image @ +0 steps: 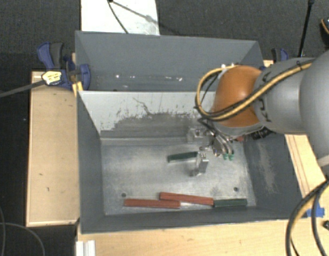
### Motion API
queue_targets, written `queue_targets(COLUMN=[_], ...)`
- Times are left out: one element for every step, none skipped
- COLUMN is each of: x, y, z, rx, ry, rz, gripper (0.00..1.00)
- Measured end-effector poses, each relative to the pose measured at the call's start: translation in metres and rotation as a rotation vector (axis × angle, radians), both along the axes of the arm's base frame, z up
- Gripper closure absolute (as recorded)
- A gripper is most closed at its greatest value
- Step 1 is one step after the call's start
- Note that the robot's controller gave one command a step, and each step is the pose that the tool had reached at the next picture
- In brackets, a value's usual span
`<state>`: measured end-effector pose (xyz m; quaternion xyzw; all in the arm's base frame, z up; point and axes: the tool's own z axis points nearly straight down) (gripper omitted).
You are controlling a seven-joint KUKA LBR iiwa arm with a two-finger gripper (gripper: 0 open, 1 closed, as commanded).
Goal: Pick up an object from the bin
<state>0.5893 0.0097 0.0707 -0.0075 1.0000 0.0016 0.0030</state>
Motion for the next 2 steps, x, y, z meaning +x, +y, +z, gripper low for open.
queue_targets(x=[0.0, -0.027], y=[-0.004, 0.025], z=[0.0, 0.145], rx=[-0.003, -0.004], ry=[0.001, -0.004], rz=[-0.001, 0.277], gripper=[1.0, 1.0])
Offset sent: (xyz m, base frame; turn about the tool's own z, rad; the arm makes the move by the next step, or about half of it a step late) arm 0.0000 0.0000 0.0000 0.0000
